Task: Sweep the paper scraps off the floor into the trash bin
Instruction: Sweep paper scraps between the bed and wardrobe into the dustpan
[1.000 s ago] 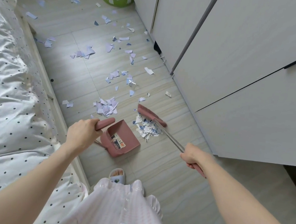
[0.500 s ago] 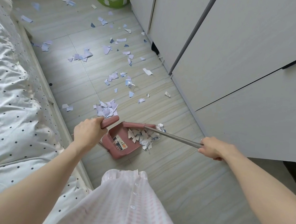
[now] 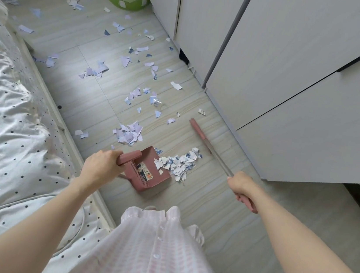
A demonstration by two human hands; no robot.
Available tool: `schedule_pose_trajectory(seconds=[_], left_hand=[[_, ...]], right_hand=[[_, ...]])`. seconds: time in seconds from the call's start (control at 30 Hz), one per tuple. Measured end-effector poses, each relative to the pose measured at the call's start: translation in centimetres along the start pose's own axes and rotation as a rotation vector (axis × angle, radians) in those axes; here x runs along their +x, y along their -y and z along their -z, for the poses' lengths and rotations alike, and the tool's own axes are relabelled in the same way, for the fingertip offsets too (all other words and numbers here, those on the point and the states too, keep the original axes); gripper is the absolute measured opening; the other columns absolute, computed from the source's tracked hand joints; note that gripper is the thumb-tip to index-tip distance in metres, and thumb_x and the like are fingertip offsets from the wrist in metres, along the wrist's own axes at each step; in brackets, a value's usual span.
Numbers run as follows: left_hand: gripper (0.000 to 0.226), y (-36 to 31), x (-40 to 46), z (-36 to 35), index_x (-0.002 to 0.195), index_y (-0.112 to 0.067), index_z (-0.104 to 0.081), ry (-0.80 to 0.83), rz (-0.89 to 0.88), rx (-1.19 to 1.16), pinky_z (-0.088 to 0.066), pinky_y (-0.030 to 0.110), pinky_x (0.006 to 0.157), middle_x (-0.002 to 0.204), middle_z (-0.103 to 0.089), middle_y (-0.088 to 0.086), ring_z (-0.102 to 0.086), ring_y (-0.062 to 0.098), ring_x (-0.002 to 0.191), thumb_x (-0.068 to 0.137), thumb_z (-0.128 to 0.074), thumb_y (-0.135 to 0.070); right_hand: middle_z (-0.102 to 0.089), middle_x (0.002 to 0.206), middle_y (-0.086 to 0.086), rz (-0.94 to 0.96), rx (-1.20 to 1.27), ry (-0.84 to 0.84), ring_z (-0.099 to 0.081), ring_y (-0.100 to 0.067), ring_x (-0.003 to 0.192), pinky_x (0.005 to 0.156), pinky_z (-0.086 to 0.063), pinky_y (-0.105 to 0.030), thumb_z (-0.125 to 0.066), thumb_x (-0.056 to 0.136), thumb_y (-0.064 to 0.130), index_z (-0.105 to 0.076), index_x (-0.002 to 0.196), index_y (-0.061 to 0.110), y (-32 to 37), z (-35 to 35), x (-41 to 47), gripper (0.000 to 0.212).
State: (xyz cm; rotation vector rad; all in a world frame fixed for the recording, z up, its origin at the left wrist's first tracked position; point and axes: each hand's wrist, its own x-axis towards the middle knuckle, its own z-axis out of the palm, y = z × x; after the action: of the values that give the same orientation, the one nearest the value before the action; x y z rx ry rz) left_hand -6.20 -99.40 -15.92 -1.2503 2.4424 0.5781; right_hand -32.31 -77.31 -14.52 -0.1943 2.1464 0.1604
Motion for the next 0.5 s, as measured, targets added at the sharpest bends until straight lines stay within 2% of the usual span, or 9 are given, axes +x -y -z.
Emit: schedule_pose_trajectory(seconds=[0.07, 0.23, 0.37, 0.5], left_hand=[[0.007, 0.4, -0.3, -0.2, 0.083, -0.014, -0.061, 0.028, -0.033, 0.03, -0.035, 0.029, 0.061, 0.07, -0.056, 0.001, -0.055, 0.029, 0.075, 0.083, -0.055, -0.019], [0.008, 0.5, -0.6, -1.0, 0.076, -0.016, -0.054, 0.065, -0.051, 0.009, -0.035, 0.029, 0.058, 0.068, -0.056, 0.001, -0.053, 0.028, 0.073, 0.082, -0.057, -0.02], [0.012, 0.2, -0.4, -1.3, 0.07, -0.018, -0.049, 0.046, -0.046, -0.007, -0.037, 0.028, 0.059, 0.064, -0.052, 0.002, -0.053, 0.03, 0.071, 0.08, -0.054, -0.016], [0.006, 0.1, -0.5, -1.5, 0.077, -0.016, -0.058, 0.029, -0.045, -0.001, -0.04, 0.028, 0.059, 0.064, -0.054, 0.001, -0.057, 0.03, 0.072, 0.08, -0.054, -0.016]], right_hand=[[-0.051, 0.045, -0.009, -0.031, 0.004, 0.005, -0.048, -0.019, 0.043, 0.045, -0.037, -0.022, -0.036, 0.1, 0.025, -0.048, 0.059, 0.003, -0.8, -1.2, -0.2, 0.048], [-0.051, 0.051, -0.009, -0.062, -0.014, 0.099, -0.047, -0.019, 0.041, 0.041, -0.037, -0.02, -0.038, 0.098, 0.018, -0.048, 0.059, 0.004, -2.9, -3.8, -1.4, 0.044], [-0.05, 0.053, -0.009, 0.015, 0.065, 0.174, -0.045, -0.018, 0.043, 0.044, -0.039, -0.025, -0.039, 0.096, 0.016, -0.045, 0.065, 0.005, -2.1, -5.3, -1.8, 0.034], [-0.051, 0.054, -0.01, 0.104, 0.012, 0.226, -0.046, -0.019, 0.044, 0.044, -0.039, -0.026, -0.039, 0.096, 0.016, -0.048, 0.077, 0.004, 0.0, -5.9, -2.7, 0.024]])
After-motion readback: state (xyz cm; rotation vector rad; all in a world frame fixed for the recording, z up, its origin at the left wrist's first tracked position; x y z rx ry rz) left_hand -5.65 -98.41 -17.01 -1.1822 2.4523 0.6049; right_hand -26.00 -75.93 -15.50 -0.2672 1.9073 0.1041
